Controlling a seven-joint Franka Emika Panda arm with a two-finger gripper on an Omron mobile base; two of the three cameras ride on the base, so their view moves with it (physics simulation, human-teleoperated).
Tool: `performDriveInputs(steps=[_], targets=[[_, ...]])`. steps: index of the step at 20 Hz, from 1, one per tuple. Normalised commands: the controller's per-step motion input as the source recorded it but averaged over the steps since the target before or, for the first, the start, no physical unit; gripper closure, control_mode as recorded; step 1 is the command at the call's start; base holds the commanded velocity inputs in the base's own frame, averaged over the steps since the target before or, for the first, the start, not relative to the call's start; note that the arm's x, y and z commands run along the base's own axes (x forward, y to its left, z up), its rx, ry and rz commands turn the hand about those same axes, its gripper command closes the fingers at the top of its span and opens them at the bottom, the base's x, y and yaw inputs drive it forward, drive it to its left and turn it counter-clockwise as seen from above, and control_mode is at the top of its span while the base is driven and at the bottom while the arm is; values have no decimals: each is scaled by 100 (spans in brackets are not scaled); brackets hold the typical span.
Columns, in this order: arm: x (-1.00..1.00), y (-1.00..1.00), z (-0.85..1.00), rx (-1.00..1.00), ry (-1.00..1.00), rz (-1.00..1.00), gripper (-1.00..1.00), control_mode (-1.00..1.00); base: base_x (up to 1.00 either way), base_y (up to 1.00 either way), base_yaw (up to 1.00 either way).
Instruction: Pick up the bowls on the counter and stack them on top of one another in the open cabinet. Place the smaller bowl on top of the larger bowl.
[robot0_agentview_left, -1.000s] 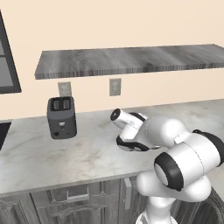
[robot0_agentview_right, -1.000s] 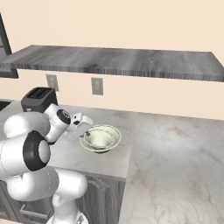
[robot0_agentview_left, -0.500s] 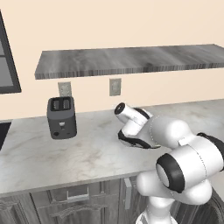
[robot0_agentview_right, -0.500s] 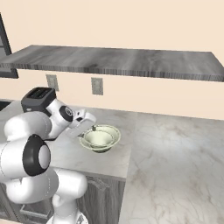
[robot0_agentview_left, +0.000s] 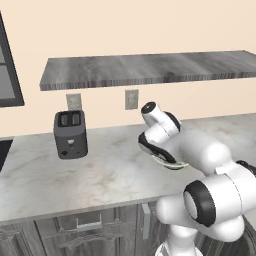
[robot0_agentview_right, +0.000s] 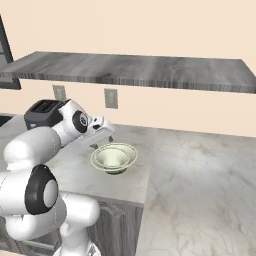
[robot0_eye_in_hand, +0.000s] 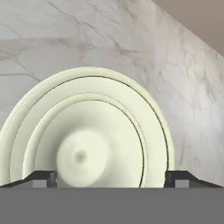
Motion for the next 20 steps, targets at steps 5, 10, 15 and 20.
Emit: performDriveInputs(steps=[5,10,15,20], targets=[[-1,0,3,3,0,0,-100,-100,0,0,0],[-17,16,-1,0,0,0,-100,-100,0,0,0],[-21,28,-3,-2,0,0,-100,-100,0,0,0],[-8,14,-23,-4,0,0,-100,-100,0,0,0]])
